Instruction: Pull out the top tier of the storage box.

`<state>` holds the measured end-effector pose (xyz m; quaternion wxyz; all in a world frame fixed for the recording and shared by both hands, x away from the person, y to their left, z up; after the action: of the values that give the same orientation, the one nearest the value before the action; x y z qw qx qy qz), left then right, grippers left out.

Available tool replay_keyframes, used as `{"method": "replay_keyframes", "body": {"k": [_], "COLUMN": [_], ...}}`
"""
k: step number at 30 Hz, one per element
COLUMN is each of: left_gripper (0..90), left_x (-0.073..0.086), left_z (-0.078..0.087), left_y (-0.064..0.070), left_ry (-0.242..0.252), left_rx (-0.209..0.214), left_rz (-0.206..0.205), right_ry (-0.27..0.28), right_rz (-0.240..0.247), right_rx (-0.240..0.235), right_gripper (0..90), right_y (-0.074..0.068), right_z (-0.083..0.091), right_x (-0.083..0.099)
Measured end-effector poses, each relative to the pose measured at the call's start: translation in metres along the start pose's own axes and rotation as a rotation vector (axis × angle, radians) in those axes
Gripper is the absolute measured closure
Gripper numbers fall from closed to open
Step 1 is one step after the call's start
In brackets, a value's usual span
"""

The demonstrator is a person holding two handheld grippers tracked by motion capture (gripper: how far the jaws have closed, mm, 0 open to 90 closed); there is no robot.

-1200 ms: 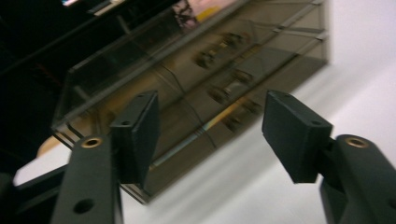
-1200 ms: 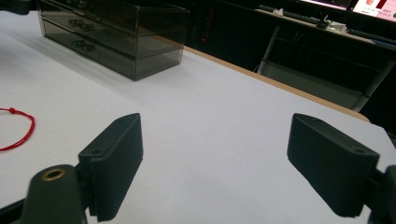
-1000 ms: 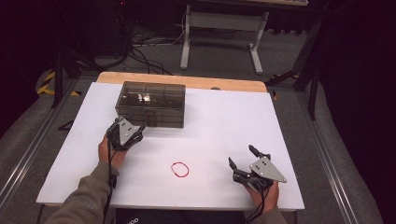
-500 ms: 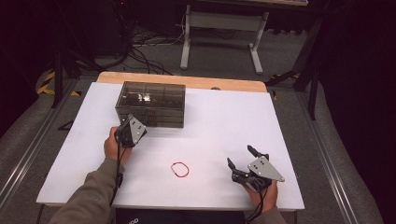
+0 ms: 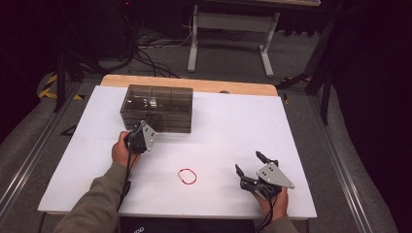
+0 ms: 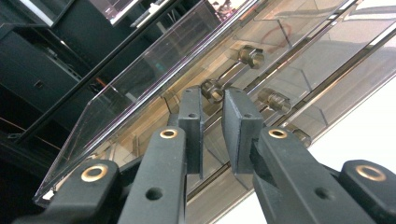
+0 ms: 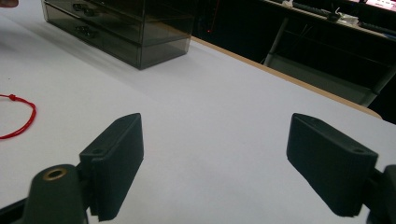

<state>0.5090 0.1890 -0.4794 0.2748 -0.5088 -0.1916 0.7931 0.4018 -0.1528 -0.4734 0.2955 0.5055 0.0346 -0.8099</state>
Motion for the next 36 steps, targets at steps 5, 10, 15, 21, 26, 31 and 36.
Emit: {"method": "replay_keyframes", "body": {"k": [5,10,15,21,26,31,36], "left_gripper": [79.7,80.0,79.9,79.9,79.9,79.8,79.5], "left_x": [0.001,0.001,0.002,0.004,0.005,0.006,0.007], "left_z": [0.001,0.004,0.006,0.01,0.013,0.016,0.018], "left_y": [0.001,0.002,0.003,0.003,0.005,0.005,0.005], "left_ry": [-0.004,-0.001,-0.004,-0.002,0.0,0.001,0.003], "left_rx": [-0.009,-0.006,0.001,0.017,0.016,0.025,0.032], "left_rz": [-0.001,0.02,0.028,0.036,0.028,0.031,0.029], "right_ry": [0.007,0.014,0.004,0.008,0.009,0.007,0.008], "right_rz": [-0.034,-0.034,-0.044,-0.038,-0.037,-0.032,-0.033], "right_rx": [-0.007,-0.014,-0.027,-0.029,-0.026,-0.027,-0.025], "right_gripper": [20.5,20.9,20.8,20.9,20.9,20.9,20.9], "right_y": [0.005,0.007,0.006,0.005,0.005,0.004,0.004], "right_z": [0.001,0.004,0.002,0.003,0.003,0.003,0.004], "right_x": [0.0,0.0,0.002,0.001,0.001,0.001,0.001]}}
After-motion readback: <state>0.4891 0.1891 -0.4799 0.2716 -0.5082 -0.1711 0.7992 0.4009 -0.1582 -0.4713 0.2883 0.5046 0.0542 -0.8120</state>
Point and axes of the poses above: each handheld gripper's, and its own axes: z roughly backward along the jaws, x roughly out of its underside, y roughly to its right, the point moved 9 cm from there along -z, roughly forward along the jaws, and after that the axes turned 14 degrees about -y, right-handed, at the moved point
